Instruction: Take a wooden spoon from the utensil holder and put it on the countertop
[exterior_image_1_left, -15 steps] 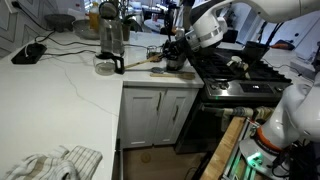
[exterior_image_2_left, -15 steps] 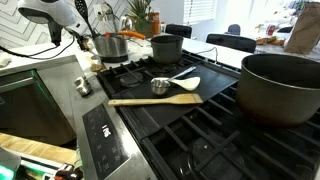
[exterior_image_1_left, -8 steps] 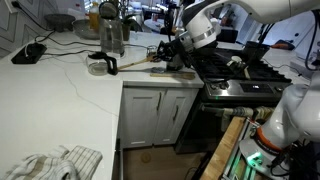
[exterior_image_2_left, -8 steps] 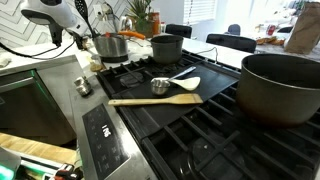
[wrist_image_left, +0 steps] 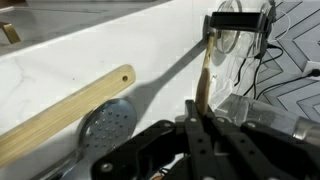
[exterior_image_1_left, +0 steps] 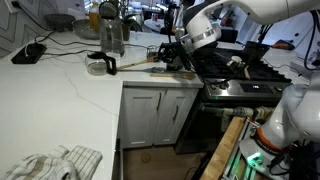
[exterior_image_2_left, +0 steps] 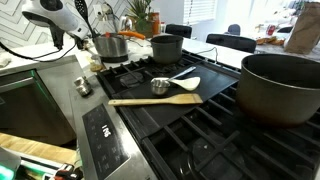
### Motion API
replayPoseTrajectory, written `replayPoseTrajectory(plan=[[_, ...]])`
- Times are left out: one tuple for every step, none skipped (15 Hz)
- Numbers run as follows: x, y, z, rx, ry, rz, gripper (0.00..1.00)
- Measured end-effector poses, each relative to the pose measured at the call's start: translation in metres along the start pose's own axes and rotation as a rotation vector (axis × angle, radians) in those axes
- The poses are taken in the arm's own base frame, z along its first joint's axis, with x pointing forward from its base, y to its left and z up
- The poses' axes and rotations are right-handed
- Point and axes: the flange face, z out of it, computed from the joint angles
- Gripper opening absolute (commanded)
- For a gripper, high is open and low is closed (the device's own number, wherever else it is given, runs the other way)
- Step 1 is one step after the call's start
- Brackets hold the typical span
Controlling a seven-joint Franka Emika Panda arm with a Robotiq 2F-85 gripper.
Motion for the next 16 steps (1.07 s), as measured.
replayPoseTrajectory(plan=[[0.000,0.004,-0.001,0.007,0.004,-0.005,0.02],[0.000,0.008,-0.003,0.013,0.009,-0.009,0.02],[0.000,0.013,-0.004,0.020,0.012,-0.011,0.04],[0.001,0.018,-0.005,0.025,0.014,-0.013,0.31],[0.001,0.023,-0.006,0.031,0.015,-0.015,0.32],[0.001,0.028,-0.007,0.037,0.013,-0.016,0.37],[0.001,0.036,-0.008,0.032,0.014,-0.021,0.46],[0.000,0.046,-0.008,0.022,0.011,-0.025,0.53],[-0.001,0.055,-0.008,0.012,0.007,-0.028,0.59],[-0.002,0.063,-0.008,0.002,0.003,-0.032,0.68],[-0.003,0.071,-0.008,-0.008,0.000,-0.036,0.75],[-0.004,0.077,-0.009,-0.017,-0.003,-0.041,0.84],[-0.005,0.082,-0.009,-0.024,-0.004,-0.045,0.90],[-0.005,0.086,-0.010,-0.031,-0.004,-0.051,0.97],[-0.005,0.088,-0.010,-0.034,-0.004,-0.057,1.00],[-0.004,0.089,-0.011,-0.035,-0.003,-0.064,1.00]])
